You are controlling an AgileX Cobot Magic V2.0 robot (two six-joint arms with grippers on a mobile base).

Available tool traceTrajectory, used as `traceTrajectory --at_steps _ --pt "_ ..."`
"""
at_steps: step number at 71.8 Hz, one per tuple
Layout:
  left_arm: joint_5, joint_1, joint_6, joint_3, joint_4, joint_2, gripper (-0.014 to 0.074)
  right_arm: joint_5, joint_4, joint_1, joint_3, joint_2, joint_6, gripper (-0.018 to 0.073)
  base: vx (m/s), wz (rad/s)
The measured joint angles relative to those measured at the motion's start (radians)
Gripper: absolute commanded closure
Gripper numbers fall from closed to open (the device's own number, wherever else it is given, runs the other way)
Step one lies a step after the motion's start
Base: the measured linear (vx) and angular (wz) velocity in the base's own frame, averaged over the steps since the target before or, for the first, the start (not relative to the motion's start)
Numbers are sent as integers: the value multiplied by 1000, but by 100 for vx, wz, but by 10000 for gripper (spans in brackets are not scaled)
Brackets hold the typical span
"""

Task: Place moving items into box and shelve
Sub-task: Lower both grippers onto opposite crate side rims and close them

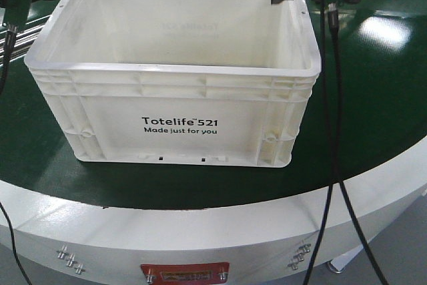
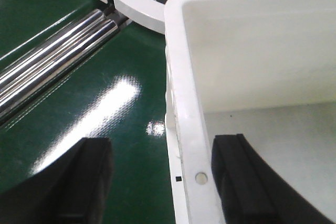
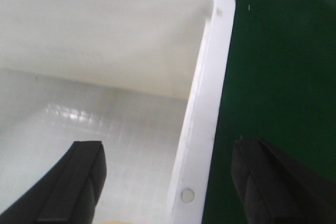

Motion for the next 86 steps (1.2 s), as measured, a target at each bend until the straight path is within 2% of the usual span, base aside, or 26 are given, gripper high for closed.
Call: traceTrajectory --at_steps 16,39,50,59,75,86 --pt "18 0 0 0 0 8 82 59 36 0 0 25 10 15 0 0" --pt "20 0 0 0 0 8 82 80 39 0 -2 37 46 15 0 0" --pt "28 0 0 0 0 8 82 88 39 0 -2 57 47 55 0 0" --pt "34 0 0 0 0 8 82 92 39 0 -2 57 68 181 0 0" --pt "35 0 -1 0 0 8 82 102 14 -3 -3 57 76 571 0 0" --pt "38 0 -1 0 0 8 82 103 12 -2 -4 57 70 575 0 0"
